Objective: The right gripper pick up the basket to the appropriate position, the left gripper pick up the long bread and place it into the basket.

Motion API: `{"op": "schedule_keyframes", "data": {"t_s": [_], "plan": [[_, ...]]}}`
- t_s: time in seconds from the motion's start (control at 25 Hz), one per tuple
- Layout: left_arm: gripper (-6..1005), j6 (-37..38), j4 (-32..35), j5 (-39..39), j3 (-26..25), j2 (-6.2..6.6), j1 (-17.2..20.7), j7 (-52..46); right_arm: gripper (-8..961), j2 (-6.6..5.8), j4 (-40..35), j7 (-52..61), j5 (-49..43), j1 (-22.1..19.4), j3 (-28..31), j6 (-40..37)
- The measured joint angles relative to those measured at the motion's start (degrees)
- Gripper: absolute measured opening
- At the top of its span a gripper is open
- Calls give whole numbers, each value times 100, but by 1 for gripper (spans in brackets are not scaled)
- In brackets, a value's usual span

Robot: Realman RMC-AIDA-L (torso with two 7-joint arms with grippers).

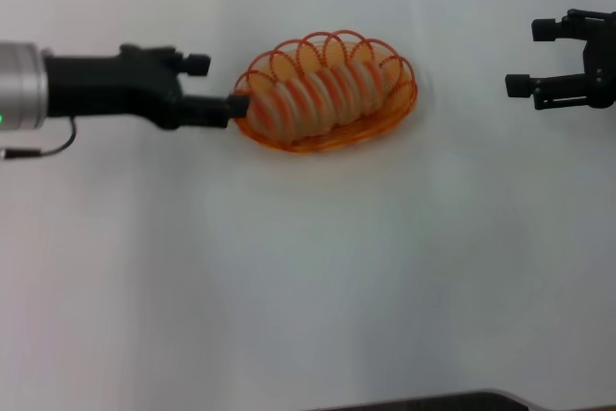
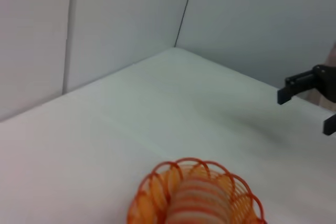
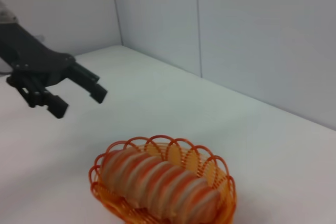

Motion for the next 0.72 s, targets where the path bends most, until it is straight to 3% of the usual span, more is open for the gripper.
{"op": "schedule_keyframes", "data": {"t_s": [0.28,0.56,0.72], "plan": [[863,408,-461,-142,-376,16,379,524,950,212,19,-426,21,-73,62,47],[861,650,-1039,-183,-566,80,465,1048,950,494,65,-831,31,-172,278,49],[860,710,-1200,-185,-577,96,534,1283,949,550,240,-1080,32,-231,326,59]]}}
